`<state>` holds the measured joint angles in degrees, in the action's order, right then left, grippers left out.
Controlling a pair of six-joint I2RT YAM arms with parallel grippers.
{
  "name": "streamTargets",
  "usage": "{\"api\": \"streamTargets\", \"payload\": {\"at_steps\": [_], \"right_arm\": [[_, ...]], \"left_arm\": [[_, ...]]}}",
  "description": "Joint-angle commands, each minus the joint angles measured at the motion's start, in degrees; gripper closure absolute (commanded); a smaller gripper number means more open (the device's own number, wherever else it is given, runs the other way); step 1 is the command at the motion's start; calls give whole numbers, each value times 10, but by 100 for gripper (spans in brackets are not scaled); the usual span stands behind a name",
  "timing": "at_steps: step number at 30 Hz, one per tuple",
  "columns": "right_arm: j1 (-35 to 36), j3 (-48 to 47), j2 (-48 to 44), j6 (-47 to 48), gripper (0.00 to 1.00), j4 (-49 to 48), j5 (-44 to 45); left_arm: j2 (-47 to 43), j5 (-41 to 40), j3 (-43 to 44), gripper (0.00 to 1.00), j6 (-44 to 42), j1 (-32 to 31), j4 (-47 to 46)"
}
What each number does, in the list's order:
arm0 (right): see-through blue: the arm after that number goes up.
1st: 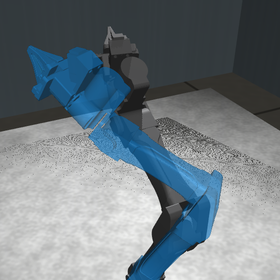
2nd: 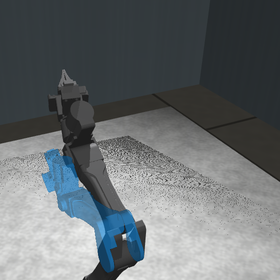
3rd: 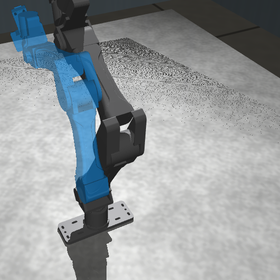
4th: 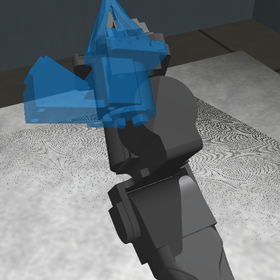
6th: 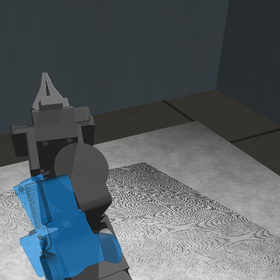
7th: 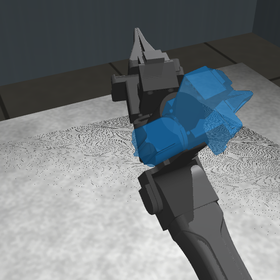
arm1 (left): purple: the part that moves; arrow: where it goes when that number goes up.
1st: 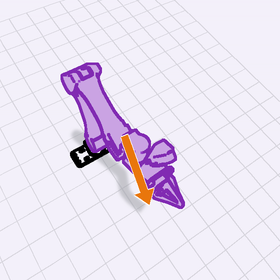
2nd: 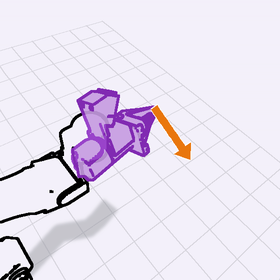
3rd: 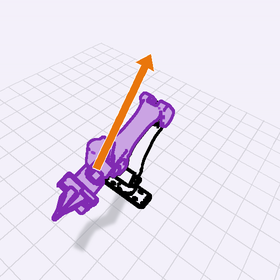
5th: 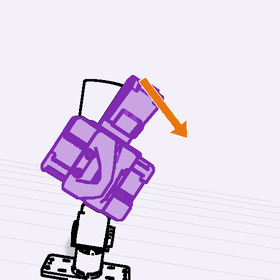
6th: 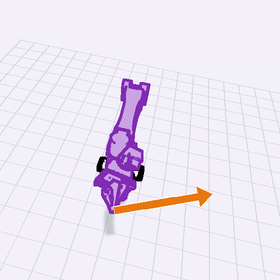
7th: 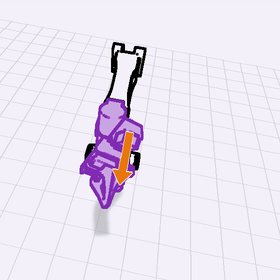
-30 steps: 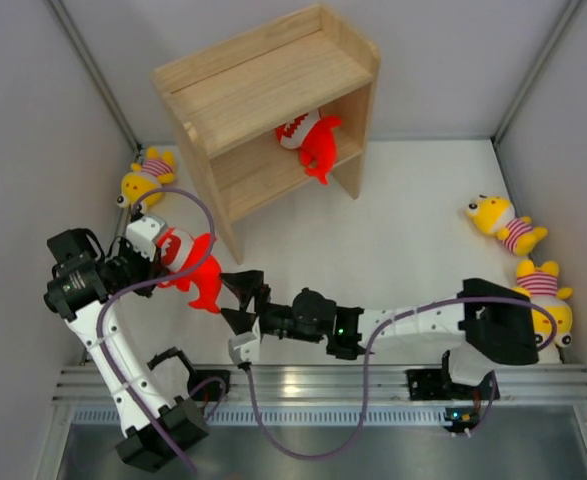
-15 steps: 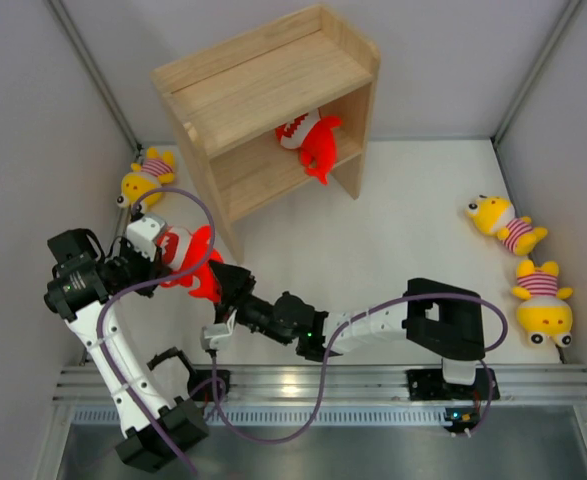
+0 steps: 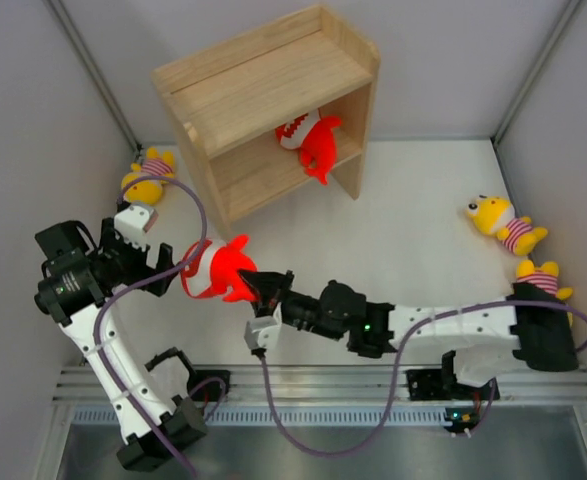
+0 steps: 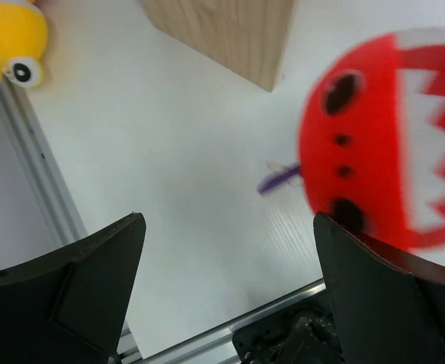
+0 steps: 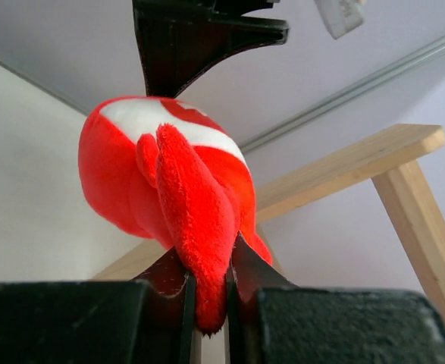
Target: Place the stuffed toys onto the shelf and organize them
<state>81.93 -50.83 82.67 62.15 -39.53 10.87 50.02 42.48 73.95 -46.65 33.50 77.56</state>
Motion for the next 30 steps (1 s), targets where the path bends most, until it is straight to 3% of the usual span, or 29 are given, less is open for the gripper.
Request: {"api": "streamTargets", "payload": {"at_steps": [1, 8, 11, 13, 22, 30], "right_arm": [[-17, -10, -135, -93, 100, 243, -106], [-84, -63, -253, -133, 100, 506, -112], [-118, -96, -255, -133, 100, 539, -56], [-144, -97, -250, -128, 100, 505, -11], [-218, -107, -138, -167, 100, 125, 60], [-227, -167, 29, -199, 100, -48, 130]], "left_arm": [[2, -15, 57, 1, 56, -2, 56], [23, -31, 71, 1, 75, -1, 54], [26, -47, 66, 1, 75, -1, 54], [27, -62, 58, 2, 69, -2, 51], [25, -74, 37, 1, 62, -1, 44], [27, -79, 32, 2, 60, -1, 44]]}}
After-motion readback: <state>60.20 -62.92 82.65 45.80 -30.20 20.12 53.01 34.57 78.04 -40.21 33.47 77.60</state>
